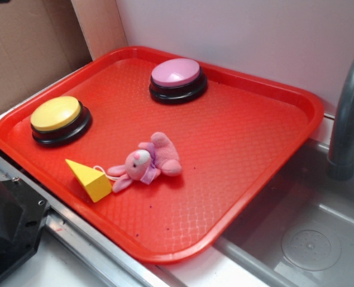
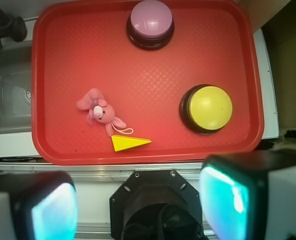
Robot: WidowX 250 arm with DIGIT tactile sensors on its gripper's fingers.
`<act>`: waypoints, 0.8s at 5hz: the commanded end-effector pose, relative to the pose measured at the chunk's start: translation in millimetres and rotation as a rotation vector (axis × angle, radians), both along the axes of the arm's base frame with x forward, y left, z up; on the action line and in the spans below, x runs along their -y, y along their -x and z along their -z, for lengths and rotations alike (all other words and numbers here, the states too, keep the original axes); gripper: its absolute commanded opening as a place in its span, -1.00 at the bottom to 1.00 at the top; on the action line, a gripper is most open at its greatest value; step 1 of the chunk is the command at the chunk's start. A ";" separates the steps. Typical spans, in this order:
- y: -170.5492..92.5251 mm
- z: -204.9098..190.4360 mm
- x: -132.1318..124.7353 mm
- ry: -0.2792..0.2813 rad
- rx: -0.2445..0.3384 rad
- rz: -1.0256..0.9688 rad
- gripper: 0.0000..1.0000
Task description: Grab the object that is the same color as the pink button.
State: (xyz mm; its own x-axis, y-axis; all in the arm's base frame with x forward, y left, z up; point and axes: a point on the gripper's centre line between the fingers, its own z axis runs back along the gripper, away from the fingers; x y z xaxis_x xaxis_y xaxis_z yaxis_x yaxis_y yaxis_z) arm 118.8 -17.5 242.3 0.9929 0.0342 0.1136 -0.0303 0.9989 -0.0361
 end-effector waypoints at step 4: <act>-58.6 70.7 35.2 -0.089 0.032 0.389 1.00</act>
